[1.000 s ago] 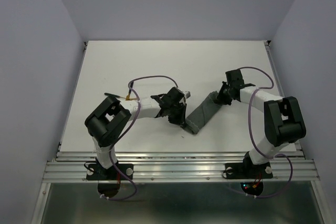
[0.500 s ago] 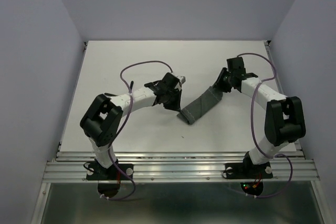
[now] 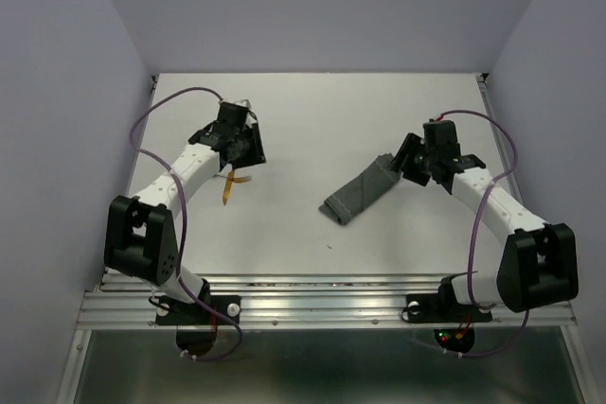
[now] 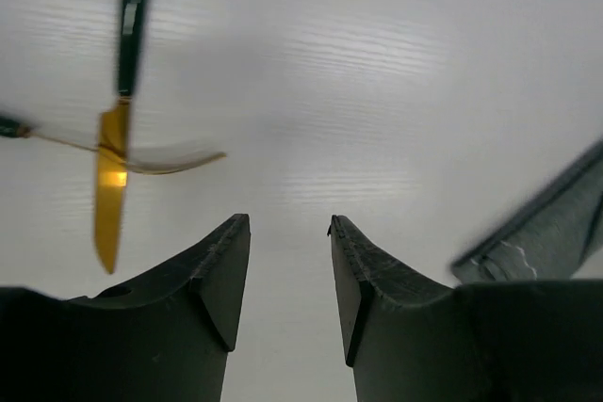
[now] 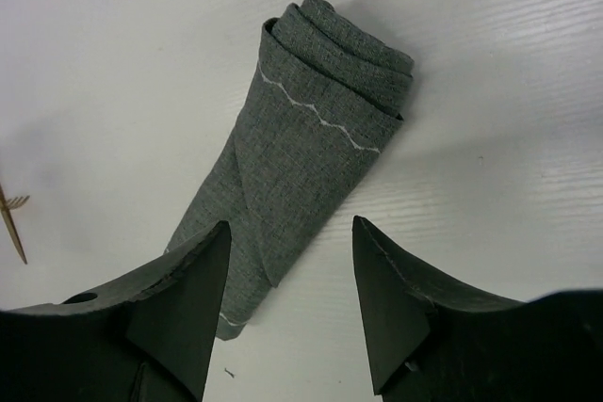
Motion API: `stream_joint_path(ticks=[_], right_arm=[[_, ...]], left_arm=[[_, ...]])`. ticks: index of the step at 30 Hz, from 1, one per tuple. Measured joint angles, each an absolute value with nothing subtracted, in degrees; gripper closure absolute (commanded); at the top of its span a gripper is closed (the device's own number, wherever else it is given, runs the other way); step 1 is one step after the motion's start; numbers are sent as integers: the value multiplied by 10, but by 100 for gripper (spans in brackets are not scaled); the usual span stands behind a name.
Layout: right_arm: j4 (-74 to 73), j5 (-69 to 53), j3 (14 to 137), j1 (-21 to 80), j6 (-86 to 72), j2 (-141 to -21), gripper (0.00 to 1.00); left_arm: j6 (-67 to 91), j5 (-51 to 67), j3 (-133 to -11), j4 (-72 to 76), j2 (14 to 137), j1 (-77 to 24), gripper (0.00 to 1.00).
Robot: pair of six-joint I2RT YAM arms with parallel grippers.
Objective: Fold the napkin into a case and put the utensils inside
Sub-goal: Turn over the smaller rectangle-folded napkin at the center of the board, then pick up the fork from the corner of the board.
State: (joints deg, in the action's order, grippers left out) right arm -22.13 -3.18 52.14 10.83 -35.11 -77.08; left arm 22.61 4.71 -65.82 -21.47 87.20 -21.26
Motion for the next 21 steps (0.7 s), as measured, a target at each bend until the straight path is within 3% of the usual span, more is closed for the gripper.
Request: stream_joint_path(ticks=[8,21], right_arm=[[-236,-41,503,108,-348,-728,39],[-236,-57,451,108,-347,-725,39]], left_arm=[[279,-39,-644,-245,879,-61,41],[346,-67,-631,-203,985,-15,39]])
